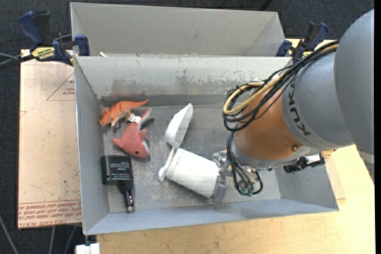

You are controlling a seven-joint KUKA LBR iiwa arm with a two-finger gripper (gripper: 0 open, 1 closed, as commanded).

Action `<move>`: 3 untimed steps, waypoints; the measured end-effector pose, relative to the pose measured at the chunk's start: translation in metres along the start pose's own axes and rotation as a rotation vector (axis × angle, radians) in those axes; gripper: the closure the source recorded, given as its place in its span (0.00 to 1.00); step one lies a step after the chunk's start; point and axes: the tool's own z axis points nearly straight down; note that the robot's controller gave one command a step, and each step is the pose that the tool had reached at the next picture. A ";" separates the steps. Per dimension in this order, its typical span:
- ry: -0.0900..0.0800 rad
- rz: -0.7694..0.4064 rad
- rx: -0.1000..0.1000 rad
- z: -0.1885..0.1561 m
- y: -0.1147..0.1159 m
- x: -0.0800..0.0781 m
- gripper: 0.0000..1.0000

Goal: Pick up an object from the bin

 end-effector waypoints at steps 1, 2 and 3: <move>0.000 0.000 0.000 0.000 0.000 0.000 1.00; 0.001 0.000 0.000 -0.003 0.000 0.001 1.00; 0.000 -0.001 -0.001 -0.012 0.001 0.001 1.00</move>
Offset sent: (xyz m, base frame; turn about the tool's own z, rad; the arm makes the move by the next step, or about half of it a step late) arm 0.0000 0.0003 0.0354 0.0000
